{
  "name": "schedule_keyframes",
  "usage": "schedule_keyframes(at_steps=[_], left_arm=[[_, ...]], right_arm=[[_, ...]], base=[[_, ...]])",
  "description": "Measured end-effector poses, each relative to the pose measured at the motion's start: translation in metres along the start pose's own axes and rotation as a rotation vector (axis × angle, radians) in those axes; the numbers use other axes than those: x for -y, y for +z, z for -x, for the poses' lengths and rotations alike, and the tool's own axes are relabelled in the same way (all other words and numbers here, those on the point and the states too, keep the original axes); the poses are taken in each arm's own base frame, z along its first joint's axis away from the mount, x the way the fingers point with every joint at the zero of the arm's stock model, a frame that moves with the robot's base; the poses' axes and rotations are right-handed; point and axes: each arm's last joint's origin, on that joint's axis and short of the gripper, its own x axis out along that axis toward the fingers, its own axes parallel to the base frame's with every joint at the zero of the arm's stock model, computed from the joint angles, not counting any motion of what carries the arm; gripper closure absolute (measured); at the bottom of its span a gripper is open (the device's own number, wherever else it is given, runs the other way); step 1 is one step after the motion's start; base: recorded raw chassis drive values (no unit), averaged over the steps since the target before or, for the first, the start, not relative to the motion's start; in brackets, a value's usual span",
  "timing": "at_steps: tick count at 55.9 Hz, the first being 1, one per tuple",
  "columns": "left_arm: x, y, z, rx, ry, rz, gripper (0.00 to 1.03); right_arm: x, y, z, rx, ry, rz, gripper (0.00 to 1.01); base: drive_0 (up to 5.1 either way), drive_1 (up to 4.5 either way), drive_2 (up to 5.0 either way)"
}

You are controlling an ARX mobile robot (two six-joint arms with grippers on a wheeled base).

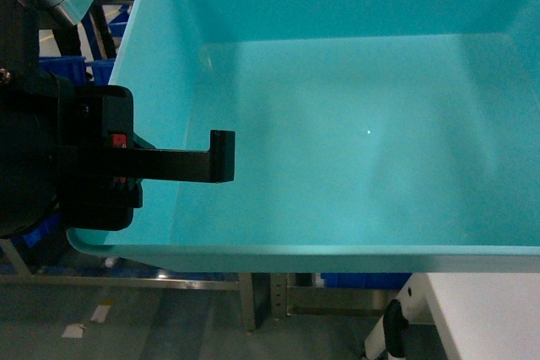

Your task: Organize blue bins on left shelf correctly

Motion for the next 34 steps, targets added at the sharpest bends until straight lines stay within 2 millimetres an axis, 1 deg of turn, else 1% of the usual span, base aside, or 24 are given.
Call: schedule_keyframes(at_steps=[8, 34], left_arm=[[0.0001, 0.0002, 0.0000, 0.003, 0.000, 0.000, 1.01], [0.0001, 0.0001, 0.0000, 0.001, 0.000, 0.000, 1.01]], right_arm=[[0.0000, 0.0004, 0.0001, 0.004, 0.000, 0.001, 0.99], [0.0000, 0.0000, 0.0001, 0.000, 0.000, 0.000, 0.99]], base=[[-4.9, 1.53, 3.3], [-4.9, 2.47, 2.5]])
